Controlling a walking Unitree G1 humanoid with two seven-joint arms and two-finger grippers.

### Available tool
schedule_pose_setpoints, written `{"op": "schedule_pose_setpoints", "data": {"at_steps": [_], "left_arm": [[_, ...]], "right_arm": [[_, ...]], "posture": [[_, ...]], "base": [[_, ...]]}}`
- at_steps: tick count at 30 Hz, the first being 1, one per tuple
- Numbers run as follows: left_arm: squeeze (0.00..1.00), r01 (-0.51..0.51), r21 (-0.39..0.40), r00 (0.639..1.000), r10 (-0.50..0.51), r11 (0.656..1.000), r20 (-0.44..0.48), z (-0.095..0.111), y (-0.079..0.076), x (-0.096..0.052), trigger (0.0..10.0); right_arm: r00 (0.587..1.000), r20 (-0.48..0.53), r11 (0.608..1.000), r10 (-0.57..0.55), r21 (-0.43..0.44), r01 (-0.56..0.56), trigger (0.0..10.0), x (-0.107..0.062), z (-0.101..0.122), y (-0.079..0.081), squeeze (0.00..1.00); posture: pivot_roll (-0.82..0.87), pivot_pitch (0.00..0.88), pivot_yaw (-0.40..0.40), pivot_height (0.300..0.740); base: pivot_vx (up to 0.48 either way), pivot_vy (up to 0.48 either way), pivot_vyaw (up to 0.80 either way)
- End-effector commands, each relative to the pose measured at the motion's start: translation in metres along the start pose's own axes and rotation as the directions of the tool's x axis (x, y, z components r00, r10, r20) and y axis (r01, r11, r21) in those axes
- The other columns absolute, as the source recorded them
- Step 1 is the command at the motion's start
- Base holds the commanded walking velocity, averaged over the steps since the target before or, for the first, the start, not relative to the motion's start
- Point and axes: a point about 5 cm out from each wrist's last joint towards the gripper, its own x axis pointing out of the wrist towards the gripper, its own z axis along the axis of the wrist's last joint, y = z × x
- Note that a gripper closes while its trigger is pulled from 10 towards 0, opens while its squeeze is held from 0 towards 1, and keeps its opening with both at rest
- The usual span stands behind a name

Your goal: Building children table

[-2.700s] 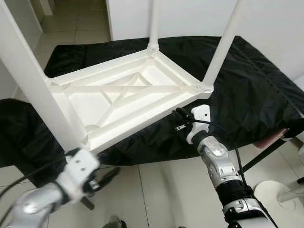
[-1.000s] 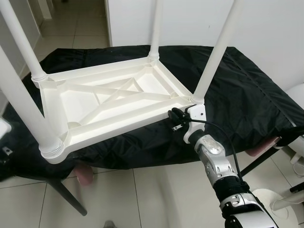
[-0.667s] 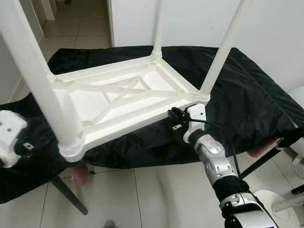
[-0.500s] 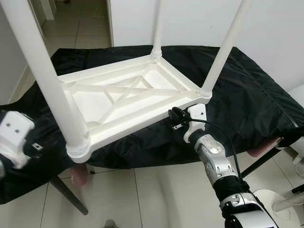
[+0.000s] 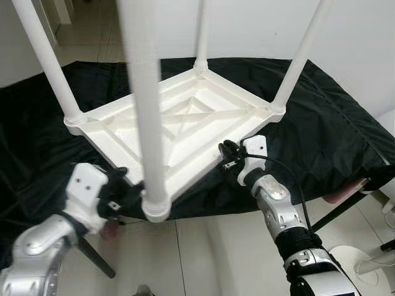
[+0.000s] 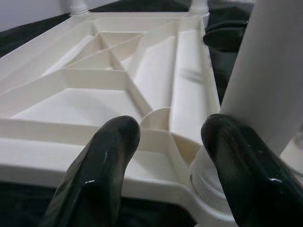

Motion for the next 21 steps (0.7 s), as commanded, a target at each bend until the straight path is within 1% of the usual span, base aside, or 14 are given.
{"op": "schedule_pose_setpoints", "data": {"at_steps": [1,3,4,6,8,9,11,12,14,15,17,18,20,21], "left_arm": [[0.00,0.038,-0.016,0.999,-0.037,0.999,0.038,0.007,-0.011,0.006,10.0],[0.00,0.052,-0.022,0.998,-0.051,0.998,0.047,0.008,-0.017,0.010,10.0],[0.00,0.052,-0.021,0.998,-0.052,0.998,0.043,0.008,-0.018,0.011,10.0],[0.00,0.052,-0.021,0.998,-0.051,0.998,0.040,0.007,-0.018,0.011,10.0],[0.00,0.033,0.016,0.999,-0.033,0.999,-0.005,0.002,-0.010,0.009,10.0],[0.00,0.033,0.016,0.999,-0.033,0.999,-0.005,0.002,-0.010,0.009,10.0],[0.00,0.005,0.062,0.999,-0.002,0.998,-0.051,-0.005,0.005,0.006,10.0],[0.00,0.005,0.062,0.999,-0.002,0.998,-0.051,-0.005,0.005,0.006,10.0],[0.00,-0.051,0.089,0.994,0.059,0.995,-0.091,-0.011,0.027,0.001,10.0],[0.00,-0.051,0.089,0.994,0.059,0.995,-0.091,-0.011,0.027,0.001,10.0],[0.00,-0.098,0.105,0.987,0.110,0.990,-0.119,-0.016,0.043,-0.003,10.0],[0.00,-0.098,0.105,0.987,0.110,0.990,-0.119,-0.016,0.043,-0.003,10.0],[0.00,-0.173,0.147,0.971,0.193,0.974,-0.137,-0.018,0.062,-0.008,10.0],[0.00,-0.173,0.147,0.971,0.193,0.974,-0.137,-0.018,0.062,-0.008,10.0]], "right_arm": [[1.000,-0.003,1.000,-0.025,-0.005,0.025,10.0,0.001,-0.001,-0.003,0.00],[0.997,-0.010,0.997,-0.079,-0.019,0.078,10.0,0.001,-0.001,-0.007,0.00],[0.993,-0.016,0.993,-0.118,-0.025,0.118,10.0,0.001,-0.002,-0.010,0.00],[0.989,-0.020,0.989,-0.144,-0.029,0.143,10.0,0.001,-0.002,-0.013,0.00],[0.972,-0.021,0.972,-0.236,-0.024,0.236,10.0,0.001,-0.002,-0.021,0.00],[0.972,-0.021,0.972,-0.236,-0.024,0.236,10.0,0.001,-0.002,-0.021,0.00],[0.947,-0.023,0.946,-0.321,-0.041,0.320,10.0,0.002,-0.002,-0.028,0.00],[0.947,-0.023,0.946,-0.321,-0.041,0.320,10.0,0.002,-0.002,-0.028,0.00],[0.896,-0.056,0.894,-0.441,-0.120,0.432,10.0,0.001,-0.007,-0.038,0.00],[0.896,-0.056,0.894,-0.441,-0.120,0.432,10.0,0.001,-0.007,-0.038,0.00],[0.861,-0.064,0.857,-0.505,-0.153,0.491,10.0,0.000,-0.008,-0.045,0.00],[0.861,-0.064,0.857,-0.505,-0.153,0.491,10.0,0.000,-0.008,-0.045,0.00],[0.829,-0.071,0.827,-0.555,-0.155,0.540,10.0,0.001,-0.006,-0.052,0.00],[0.829,-0.071,0.827,-0.555,-0.155,0.540,10.0,0.001,-0.006,-0.052,0.00]], "posture": [[0.10,0.056,-0.017,0.740],[0.09,0.061,-0.012,0.740],[0.09,0.060,-0.010,0.740],[0.09,0.060,-0.010,0.740],[0.09,0.066,-0.004,0.740],[0.09,0.066,-0.004,0.740],[0.08,0.069,-0.003,0.740],[0.08,0.069,-0.003,0.740],[0.08,0.072,-0.004,0.740],[0.08,0.072,-0.004,0.740],[0.08,0.076,-0.003,0.740],[0.08,0.076,-0.003,0.740],[0.07,0.079,-0.007,0.740],[0.07,0.079,-0.007,0.740]], "base": [[0.000,0.000,0.00],[0.000,0.000,0.00],[0.000,0.000,0.00],[0.000,0.000,0.00],[0.000,0.000,0.00],[0.000,0.000,0.00],[0.000,0.000,0.00],[0.000,0.000,0.00],[0.000,0.000,0.00],[0.000,0.000,0.00],[0.000,0.000,0.00],[0.000,0.000,0.00],[0.000,0.000,0.00],[0.000,0.000,0.00]]}}
